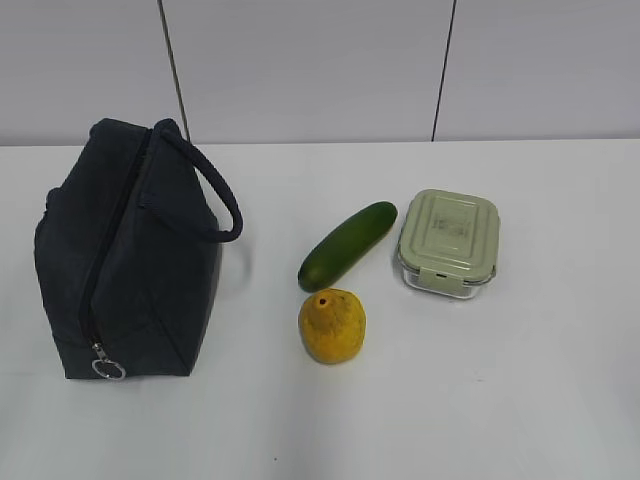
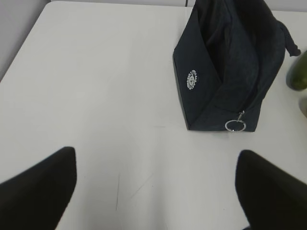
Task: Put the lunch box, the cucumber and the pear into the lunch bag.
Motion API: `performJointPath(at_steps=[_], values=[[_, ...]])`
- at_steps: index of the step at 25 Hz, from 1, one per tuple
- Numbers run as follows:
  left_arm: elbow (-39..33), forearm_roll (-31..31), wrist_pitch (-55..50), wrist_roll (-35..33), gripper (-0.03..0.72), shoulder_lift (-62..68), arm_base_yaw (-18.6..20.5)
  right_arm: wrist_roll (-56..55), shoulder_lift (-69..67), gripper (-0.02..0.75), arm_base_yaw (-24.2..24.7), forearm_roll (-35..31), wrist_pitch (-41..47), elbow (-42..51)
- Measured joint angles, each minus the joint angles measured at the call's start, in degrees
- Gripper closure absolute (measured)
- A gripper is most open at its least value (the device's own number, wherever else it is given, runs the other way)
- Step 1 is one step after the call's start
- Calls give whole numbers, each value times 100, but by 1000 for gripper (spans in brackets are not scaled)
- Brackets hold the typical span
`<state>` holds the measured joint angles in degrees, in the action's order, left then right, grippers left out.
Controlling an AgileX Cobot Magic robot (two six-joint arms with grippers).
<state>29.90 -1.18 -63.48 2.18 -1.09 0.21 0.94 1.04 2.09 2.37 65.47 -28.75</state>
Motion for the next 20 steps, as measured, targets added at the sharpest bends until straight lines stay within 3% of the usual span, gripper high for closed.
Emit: performJointPath(at_steps=[8, 16, 20], values=[[0, 0, 0, 0, 45, 0, 0, 0, 0, 300, 0, 0, 0, 0], [20, 118, 12, 0, 111, 54, 0, 0, 0, 300, 0, 0, 0, 0], [337, 422, 601, 0, 117, 519, 0, 0, 0, 300, 0, 0, 0, 0]])
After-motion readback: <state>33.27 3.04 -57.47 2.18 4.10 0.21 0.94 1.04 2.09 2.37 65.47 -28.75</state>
